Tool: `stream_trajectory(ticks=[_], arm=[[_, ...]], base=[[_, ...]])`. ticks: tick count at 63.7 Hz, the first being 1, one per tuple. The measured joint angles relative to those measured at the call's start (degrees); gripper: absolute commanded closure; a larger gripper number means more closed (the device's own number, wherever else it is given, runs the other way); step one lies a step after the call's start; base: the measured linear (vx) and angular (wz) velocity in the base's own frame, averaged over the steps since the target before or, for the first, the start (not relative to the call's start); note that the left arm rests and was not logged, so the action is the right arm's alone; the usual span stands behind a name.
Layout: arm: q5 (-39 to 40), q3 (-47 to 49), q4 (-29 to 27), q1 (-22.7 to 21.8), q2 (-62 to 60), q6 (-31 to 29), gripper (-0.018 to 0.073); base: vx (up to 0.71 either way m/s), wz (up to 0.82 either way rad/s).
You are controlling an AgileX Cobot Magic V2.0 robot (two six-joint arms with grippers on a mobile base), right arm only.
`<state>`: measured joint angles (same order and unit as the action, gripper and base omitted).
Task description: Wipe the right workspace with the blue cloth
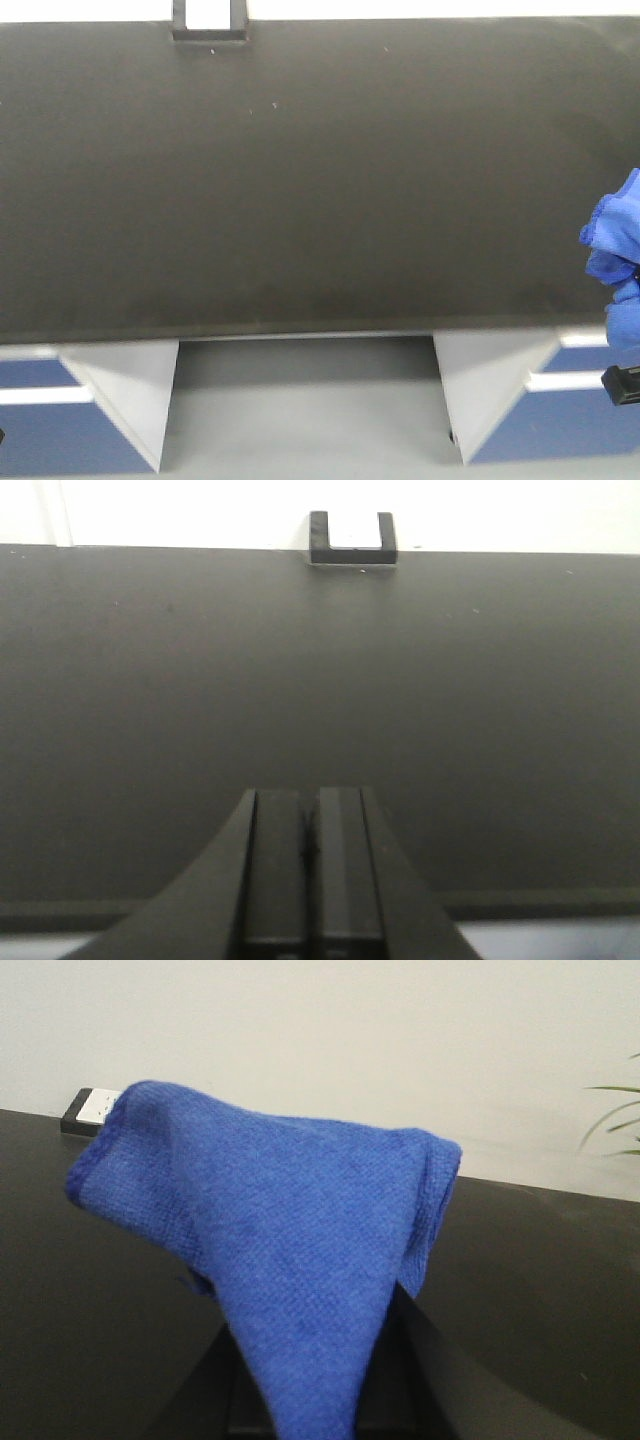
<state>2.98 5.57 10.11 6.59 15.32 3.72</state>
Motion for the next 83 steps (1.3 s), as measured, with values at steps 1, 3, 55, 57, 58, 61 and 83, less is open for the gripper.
stream_trajectory(ticks=[1, 3, 55, 57, 58, 61, 83], arm=[[0.0, 0.0, 0.0, 0.0, 0.0, 0.0, 0.0559], [0.0, 0.0, 0.0, 0.0, 0.0, 0.0, 0.0559], [0.0, 0.0, 0.0, 0.0, 0.0, 0.0, 0.0559], [0.0, 0.0, 0.0, 0.0, 0.0, 0.0, 0.0559], [0.0, 0.0, 0.0, 0.0, 0.0, 0.0, 0.0559], [0.0, 0.0, 0.0, 0.0, 0.0, 0.0, 0.0559], [0.06, 0.0, 0.0, 0.0, 0.0, 0.0, 0.0559]], base=[[0.31, 0.13], [0.3, 0.12], [0.1, 0.02], [0.0, 0.0], [0.0, 0.0], [0.0, 0.0], [0.0, 0.0]])
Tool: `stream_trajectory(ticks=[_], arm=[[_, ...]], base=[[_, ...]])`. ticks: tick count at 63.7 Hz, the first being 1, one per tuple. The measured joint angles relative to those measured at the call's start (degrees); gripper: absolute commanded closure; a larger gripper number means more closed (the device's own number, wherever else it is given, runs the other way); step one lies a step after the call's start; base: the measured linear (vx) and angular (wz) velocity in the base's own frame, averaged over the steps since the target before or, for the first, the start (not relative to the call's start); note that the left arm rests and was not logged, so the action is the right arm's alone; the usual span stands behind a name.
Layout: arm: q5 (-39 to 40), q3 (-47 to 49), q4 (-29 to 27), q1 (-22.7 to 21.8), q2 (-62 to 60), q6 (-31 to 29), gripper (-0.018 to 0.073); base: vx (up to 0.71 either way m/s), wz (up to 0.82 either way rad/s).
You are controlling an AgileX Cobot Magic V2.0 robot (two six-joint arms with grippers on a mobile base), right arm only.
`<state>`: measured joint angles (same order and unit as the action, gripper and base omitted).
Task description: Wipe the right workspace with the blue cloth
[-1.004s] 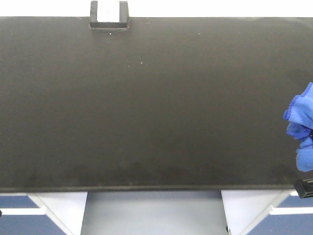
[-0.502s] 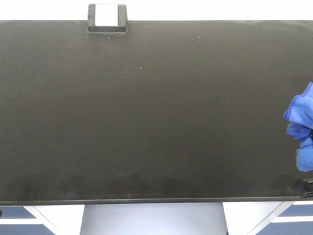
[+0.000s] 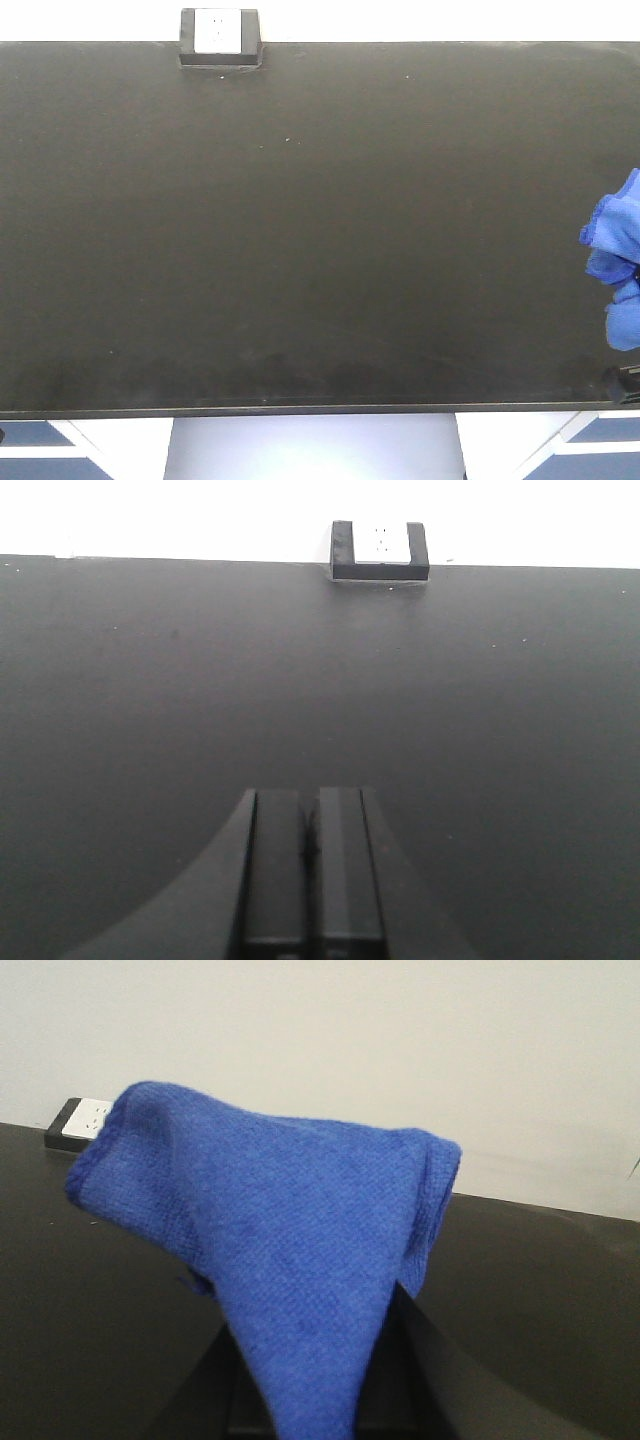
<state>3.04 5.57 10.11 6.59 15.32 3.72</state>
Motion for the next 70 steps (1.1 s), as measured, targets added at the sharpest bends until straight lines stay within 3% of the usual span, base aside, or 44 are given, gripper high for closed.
stream_trajectory(ticks=[20, 29, 46, 70], arm=[[0.77, 0.4, -3.56, 0.0, 0.82, 4.24, 0.0561], [-7.22, 6.39, -5.13, 0.0, 7.28, 3.64, 0.0561], [-20.69, 25.4, -2.36, 0.0, 35.43, 1.3, 0.0561], [-21.49, 40.6, -1.08, 0.0, 75.14, 1.3, 0.0561]], base=[[0.0, 0.0], [0.0, 0.0], [0.0, 0.0], [0.0, 0.0]])
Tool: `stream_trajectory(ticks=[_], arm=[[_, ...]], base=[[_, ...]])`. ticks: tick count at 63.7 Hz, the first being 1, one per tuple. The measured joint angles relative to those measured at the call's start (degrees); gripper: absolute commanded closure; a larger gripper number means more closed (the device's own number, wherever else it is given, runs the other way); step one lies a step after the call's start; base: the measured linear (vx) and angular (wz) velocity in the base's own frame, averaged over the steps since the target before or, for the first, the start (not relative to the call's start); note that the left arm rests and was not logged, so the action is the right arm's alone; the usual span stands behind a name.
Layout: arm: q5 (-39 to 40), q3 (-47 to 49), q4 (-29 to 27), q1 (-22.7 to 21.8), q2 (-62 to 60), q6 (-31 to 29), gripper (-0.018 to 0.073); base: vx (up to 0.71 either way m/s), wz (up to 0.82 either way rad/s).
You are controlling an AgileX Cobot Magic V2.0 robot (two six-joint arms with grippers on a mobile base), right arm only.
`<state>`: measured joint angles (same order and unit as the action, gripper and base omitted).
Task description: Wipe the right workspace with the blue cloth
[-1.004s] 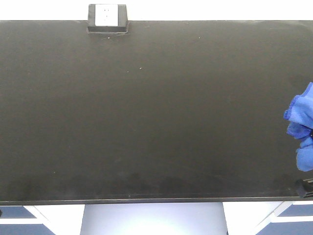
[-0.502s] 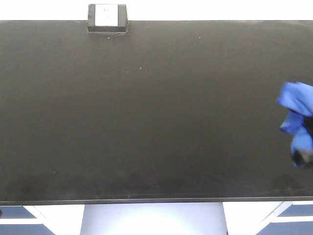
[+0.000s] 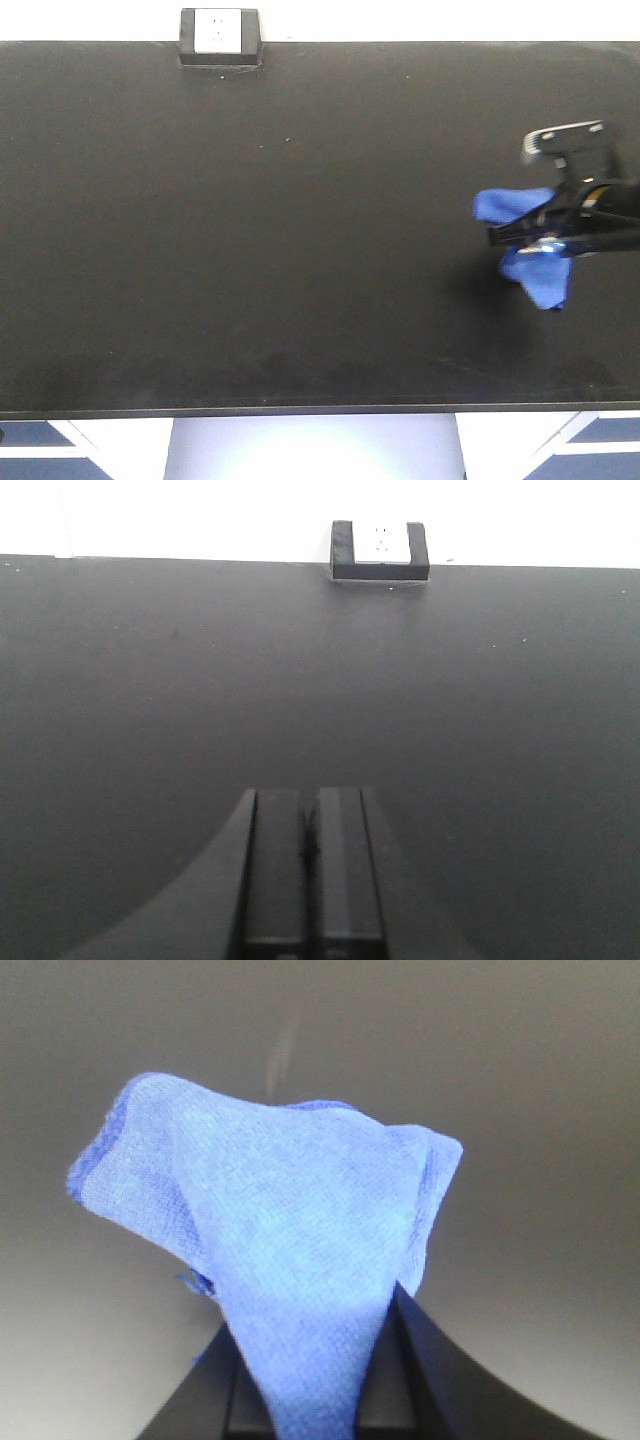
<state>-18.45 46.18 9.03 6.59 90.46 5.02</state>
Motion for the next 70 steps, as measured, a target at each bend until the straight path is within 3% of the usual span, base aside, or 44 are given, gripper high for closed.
stream_trajectory(ticks=[18, 25, 35, 42, 46, 47, 48, 59, 66, 70], arm=[[2.43, 4.0, -2.26, 1.99, 9.69, 0.0, 0.0561], [5.57, 4.16, -3.1, 7.02, 9.74, 0.0, 0.056], [8.8, 4.21, -3.25, 18.01, 9.74, -1.5, 0.056], [8.92, 4.21, -3.25, 21.02, 9.74, -3.04, 0.056], [8.5, 4.21, -3.25, 19.49, 9.74, -3.13, 0.056], [6.83, 4.21, -3.25, 12.23, 9.74, -3.19, 0.056], [6.52, 4.21, -3.25, 10.28, 9.74, -3.19, 0.056], [3.07, 4.21, -3.14, -5.58, 9.74, -3.27, 0.056], [1.69, 4.21, -3.29, -11.34, 9.74, -3.38, 0.056], [1.2, 4.21, -4.56, -11.38, 9.74, -3.45, 0.056]], base=[[0.0, 0.0], [0.0, 0.0], [0.0, 0.0], [0.0, 0.0], [0.0, 0.0], [0.0, 0.0], [0.0, 0.0], [0.0, 0.0], [0.0, 0.0], [0.0, 0.0]])
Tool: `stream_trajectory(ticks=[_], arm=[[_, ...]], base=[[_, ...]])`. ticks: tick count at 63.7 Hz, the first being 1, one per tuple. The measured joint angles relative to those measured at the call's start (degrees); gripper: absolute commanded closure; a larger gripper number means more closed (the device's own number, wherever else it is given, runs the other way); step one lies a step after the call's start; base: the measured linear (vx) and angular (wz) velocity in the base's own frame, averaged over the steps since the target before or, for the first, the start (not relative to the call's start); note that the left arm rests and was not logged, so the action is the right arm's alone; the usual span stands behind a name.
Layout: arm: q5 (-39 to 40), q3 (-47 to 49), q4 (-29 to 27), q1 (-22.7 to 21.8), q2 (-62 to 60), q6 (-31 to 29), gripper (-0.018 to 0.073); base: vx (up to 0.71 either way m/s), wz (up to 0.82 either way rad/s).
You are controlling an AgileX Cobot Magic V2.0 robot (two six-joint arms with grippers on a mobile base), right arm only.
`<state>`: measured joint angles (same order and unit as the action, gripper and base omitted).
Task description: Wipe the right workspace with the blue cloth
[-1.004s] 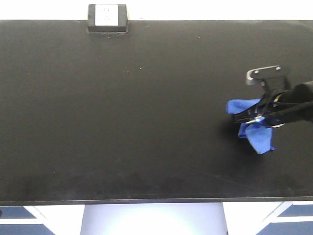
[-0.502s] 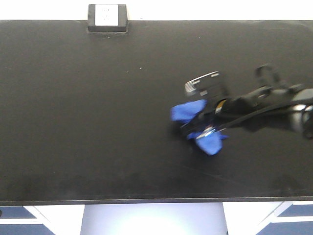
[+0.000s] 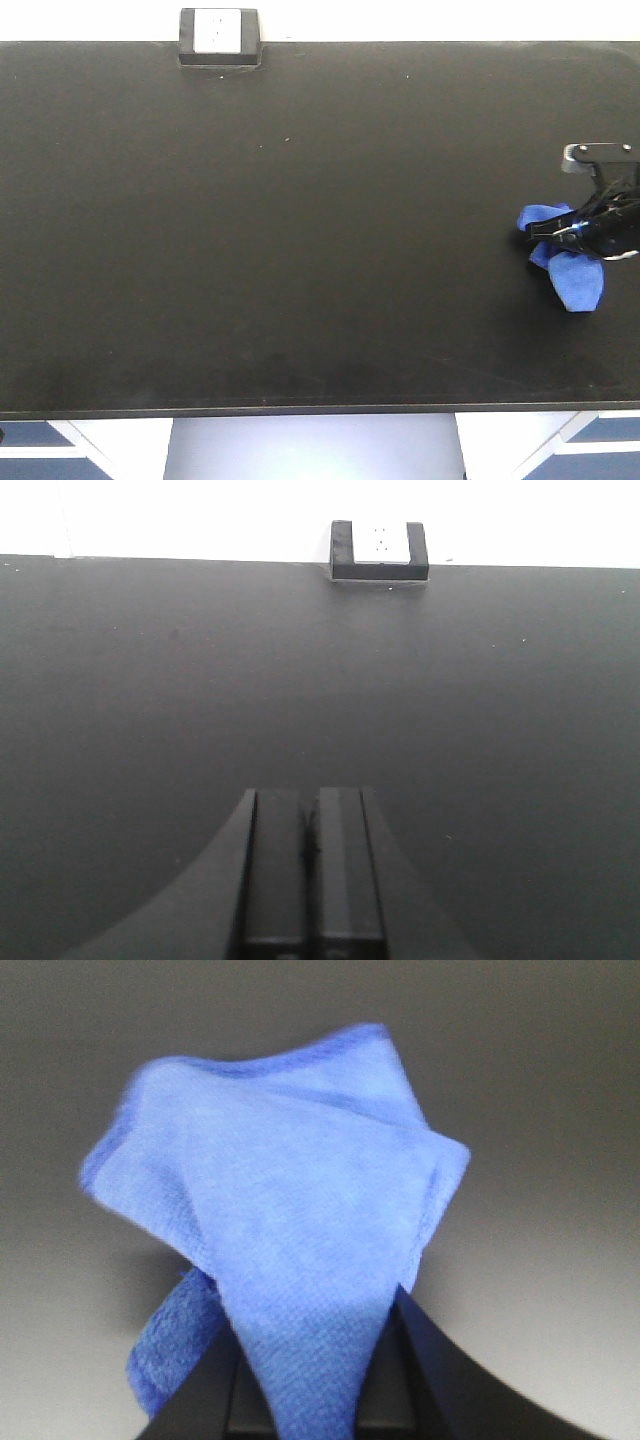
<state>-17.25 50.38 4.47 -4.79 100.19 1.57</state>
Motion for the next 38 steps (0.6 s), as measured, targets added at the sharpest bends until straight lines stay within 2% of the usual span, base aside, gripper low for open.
stream_trajectory(ticks=[5, 9, 20, 27, 33, 38], arm=[[-0.12, 0.0, -2.65, 2.3, 0.0, -0.61, 0.056], [-0.12, 0.0, -4.47, 6.89, 0.0, -2.18, 0.056], [1.46, 0.0, -7.52, 24.53, 0.0, -5.22, 0.056], [4.37, 0.0, -7.75, 32.68, 0.0, -5.67, 0.056], [5.56, 0.0, -7.8, 34.0, 0.0, -5.82, 0.056], [5.0, 0.0, -7.53, 31.12, 0.0, -5.82, 0.056]], base=[[0.0, 0.0], [0.0, 0.0], [0.0, 0.0], [0.0, 0.0], [0.0, 0.0], [0.0, 0.0]])
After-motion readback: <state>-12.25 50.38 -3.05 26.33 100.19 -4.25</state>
